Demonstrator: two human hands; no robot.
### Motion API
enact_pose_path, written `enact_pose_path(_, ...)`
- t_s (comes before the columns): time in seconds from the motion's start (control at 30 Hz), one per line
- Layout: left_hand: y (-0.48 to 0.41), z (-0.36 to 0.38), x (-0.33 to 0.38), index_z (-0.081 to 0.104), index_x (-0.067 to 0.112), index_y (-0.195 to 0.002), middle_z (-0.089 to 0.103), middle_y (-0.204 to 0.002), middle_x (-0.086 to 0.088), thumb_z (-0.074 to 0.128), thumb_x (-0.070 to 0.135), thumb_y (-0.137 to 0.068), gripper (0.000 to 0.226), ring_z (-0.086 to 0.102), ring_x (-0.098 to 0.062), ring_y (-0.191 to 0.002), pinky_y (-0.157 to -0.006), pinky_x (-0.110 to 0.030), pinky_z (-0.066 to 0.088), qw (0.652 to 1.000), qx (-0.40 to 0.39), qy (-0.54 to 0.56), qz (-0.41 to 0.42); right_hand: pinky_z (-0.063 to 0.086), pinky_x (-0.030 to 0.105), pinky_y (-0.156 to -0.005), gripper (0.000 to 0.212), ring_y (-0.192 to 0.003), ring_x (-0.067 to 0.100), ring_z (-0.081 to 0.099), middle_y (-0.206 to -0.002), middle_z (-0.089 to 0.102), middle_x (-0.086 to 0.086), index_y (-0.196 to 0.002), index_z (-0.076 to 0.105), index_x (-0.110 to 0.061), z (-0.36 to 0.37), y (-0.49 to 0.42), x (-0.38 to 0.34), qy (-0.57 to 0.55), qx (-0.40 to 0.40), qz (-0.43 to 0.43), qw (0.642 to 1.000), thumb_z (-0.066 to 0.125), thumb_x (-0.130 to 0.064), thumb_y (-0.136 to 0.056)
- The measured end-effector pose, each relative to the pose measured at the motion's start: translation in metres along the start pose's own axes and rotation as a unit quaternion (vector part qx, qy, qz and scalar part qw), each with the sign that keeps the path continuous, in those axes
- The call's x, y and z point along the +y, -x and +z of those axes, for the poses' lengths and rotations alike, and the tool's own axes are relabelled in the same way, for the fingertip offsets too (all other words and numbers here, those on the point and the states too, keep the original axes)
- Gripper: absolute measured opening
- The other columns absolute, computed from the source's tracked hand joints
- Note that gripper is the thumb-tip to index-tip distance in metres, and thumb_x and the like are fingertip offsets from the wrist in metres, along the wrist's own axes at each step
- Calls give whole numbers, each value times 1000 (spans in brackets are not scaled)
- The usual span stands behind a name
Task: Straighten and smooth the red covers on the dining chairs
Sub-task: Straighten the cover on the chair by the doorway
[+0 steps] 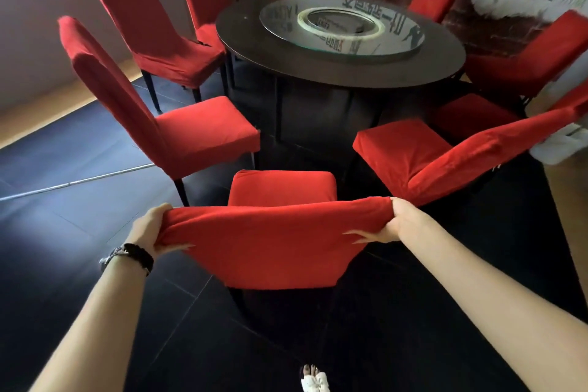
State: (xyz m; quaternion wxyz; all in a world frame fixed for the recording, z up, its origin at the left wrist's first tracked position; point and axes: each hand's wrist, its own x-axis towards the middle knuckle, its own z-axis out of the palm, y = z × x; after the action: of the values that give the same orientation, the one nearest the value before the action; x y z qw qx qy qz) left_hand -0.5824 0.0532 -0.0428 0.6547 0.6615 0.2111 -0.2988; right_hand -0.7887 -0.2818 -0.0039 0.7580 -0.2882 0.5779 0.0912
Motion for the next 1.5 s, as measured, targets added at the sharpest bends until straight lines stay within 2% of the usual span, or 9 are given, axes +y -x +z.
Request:
enact_pose_path(0.13,-4,19,-4,46,8,-102,45,-114,-18,55,22,-90,21,55,-37,-80,-34,-47,49,1000,7,18,2,49,45,-68,49,-118,34,52,-134,52,18,-123,45,13,-4,-7,-28,11,23,5,1000,64,-15,-87)
enact_pose_path(0.4,-22,83,16,41,9,-123,40,-141,-24,54,25,-92,37,53,-44,-104,-38,-57,49,999,0,44,0,48,63,-56,51,-101,68,39,-96,39,55,-87,39,35,-23,-20,-106,-52,35,-14,998,59,-12,-92)
enact_pose_path(0.53,-29,128,21,49,8,-103,46,-127,-20,56,24,-91,21,53,-47,-108,-37,-56,49,999,-18,51,-1,50,54,-78,50,-125,49,43,-140,40,33,-126,40,18,-40,-36,-145,-74,44,-15,996,60,-13,-92)
enact_pose_path(0.7,-58,176,47,47,10,-101,44,-120,-17,59,25,-91,22,52,-48,-109,-35,-53,49,999,-20,46,-12,45,44,-84,54,-129,36,45,-147,36,24,-136,37,11,-48,-62,-191,-77,49,-4,996,56,-15,-93)
enact_pose_path(1.03,-138,229,108,37,9,-138,39,-140,-24,57,33,-91,57,48,-51,-118,-37,-55,49,999,-28,15,-25,47,37,-99,51,-126,42,46,-141,40,31,-109,43,29,-13,-83,-255,-74,43,-25,996,60,7,-65)
enact_pose_path(1.17,-156,239,128,32,11,-140,37,-141,-24,59,35,-91,61,45,-53,-119,-38,-60,46,999,-16,18,-33,48,39,-96,53,-127,47,42,-141,38,34,-125,39,23,1,-90,-270,-97,44,-34,994,59,-4,-84)
enact_pose_path(1.3,-168,246,146,32,10,-140,34,-141,-27,62,33,-86,66,42,-54,-121,-33,-52,47,998,-12,43,-41,52,41,-90,47,-127,47,42,-142,36,36,-110,39,30,13,-95,-282,-134,30,-17,990,57,-3,-82)
enact_pose_path(1.4,-169,246,150,31,9,-140,33,-141,-29,65,34,-83,71,37,-57,-124,-56,-54,56,995,-8,86,-51,50,54,-56,59,-130,53,35,-143,33,36,-133,36,15,20,-96,-285,-160,37,-14,986,58,-22,-93)
enact_pose_path(1.5,-161,240,144,37,16,-134,34,-137,-19,66,36,-82,63,33,-53,-126,-90,-55,49,985,-19,168,-37,47,63,-52,61,-133,57,26,-146,30,34,-139,34,7,20,-91,-277,-198,47,-38,978,55,-30,-94)
